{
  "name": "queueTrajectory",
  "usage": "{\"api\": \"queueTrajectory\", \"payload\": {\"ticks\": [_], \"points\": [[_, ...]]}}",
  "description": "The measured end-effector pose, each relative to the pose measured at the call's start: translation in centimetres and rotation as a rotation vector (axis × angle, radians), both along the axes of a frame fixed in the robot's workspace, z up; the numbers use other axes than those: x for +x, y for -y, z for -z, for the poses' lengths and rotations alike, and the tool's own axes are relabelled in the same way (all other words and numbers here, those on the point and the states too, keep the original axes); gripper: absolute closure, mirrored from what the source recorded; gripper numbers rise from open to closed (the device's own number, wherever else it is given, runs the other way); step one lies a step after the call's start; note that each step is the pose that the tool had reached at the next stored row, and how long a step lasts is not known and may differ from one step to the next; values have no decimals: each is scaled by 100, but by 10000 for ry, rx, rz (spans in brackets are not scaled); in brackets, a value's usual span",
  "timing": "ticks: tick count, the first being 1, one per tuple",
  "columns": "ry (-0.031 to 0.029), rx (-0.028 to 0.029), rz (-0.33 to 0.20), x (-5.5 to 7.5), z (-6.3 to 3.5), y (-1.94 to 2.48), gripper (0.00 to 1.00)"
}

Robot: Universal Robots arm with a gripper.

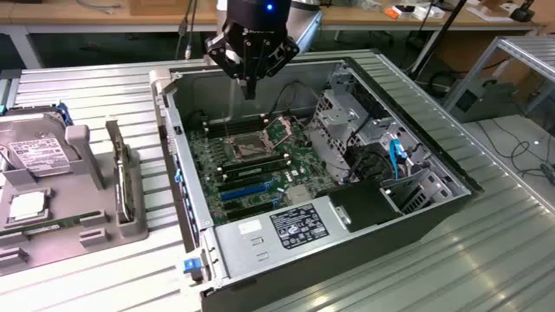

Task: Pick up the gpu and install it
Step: 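Reach for the gpu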

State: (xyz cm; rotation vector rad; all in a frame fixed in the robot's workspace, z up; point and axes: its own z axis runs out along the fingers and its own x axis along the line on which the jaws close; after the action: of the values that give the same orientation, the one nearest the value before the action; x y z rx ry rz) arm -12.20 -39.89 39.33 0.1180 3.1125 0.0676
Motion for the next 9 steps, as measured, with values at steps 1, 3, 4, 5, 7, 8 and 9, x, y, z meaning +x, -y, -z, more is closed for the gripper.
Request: {"api": "queueTrajectory", "payload": {"ticks": [1,3,4,5,7,8,9], "points": [[0,0,0,-62,0,0,89],[0,0,0,-86,0,0,89],[0,0,0,-93,0,0,89],[0,0,0,-100,0,0,89],[1,0,0,-110,0,0,89],[1,0,0,-115,0,0,89],[0,0,0,-121,0,0,89]]}}
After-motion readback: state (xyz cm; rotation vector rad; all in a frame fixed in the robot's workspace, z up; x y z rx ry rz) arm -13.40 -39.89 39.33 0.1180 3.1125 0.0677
